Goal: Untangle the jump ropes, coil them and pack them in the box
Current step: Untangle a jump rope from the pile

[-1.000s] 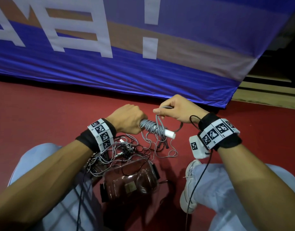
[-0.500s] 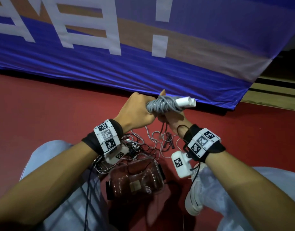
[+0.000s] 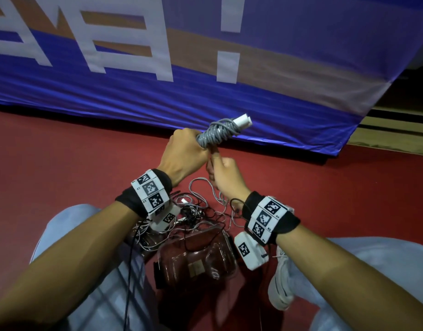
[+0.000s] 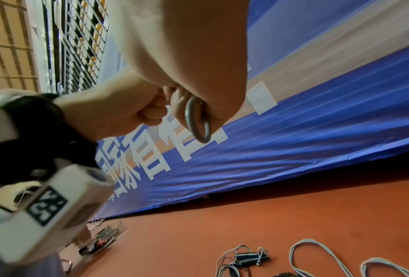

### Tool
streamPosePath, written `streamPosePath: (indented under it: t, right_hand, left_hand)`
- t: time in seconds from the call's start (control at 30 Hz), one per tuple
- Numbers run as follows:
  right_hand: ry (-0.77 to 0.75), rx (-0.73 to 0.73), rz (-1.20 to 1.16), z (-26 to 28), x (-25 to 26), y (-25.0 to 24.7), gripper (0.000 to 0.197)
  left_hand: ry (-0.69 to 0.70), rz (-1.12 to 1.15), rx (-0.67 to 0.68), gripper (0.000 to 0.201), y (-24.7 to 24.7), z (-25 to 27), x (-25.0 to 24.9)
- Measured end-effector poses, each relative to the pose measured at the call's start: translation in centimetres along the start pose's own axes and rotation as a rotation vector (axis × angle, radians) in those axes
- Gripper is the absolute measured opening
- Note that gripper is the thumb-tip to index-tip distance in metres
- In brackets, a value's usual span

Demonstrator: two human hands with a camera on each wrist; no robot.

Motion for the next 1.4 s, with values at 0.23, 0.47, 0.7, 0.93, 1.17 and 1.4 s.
streamPosePath:
  t: [0.23,0.47,0.7,0.93,1.17,1.4]
  right_hand:
    - [-0.065,0.117,0.460,3.7,1.0,1.8,0.054]
    - [-0.236,0.142,0.987,5.1,3.3,-1.0,0.016]
    - [-0.079,0.208,0.670,3.5,4.2,-4.5,0.021]
    - [0.192,0.468,0.150,2.8,4.1,-5.6,0.021]
    - [-0.085,0.291,0.574,1.8,4.7,-7.1,0.036]
    - [-0.242,0.107,0.677,1.1,4.0,-7.5,0.042]
  left_hand:
    - [-0.162,-0.240,0.110,0.017,1.8,-1.0,2.4]
    - [-0.151,-0.385,0.334,0.019,5.7,1.0,2.3]
    - [-0.002,-0.394,0.500,0.014,9.1,2.6,1.3]
    - [0.152,-0.395,0.465,0.015,9.7,2.9,0.9]
    - [0.175,-0.385,0.474,0.017,9.7,3.4,-0.3]
    - [0.242,-0.607,0.346,0.021,8.1,3.0,-2.2]
Point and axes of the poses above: each hand's wrist, its own z-axis away from the middle knuckle, its own y-axis out of the palm, x = y × z, the point moved 4 cm from there along -z, towards the middle knuckle, and after that the axes turned 3 degrees about -z, right-handed, at the moved point
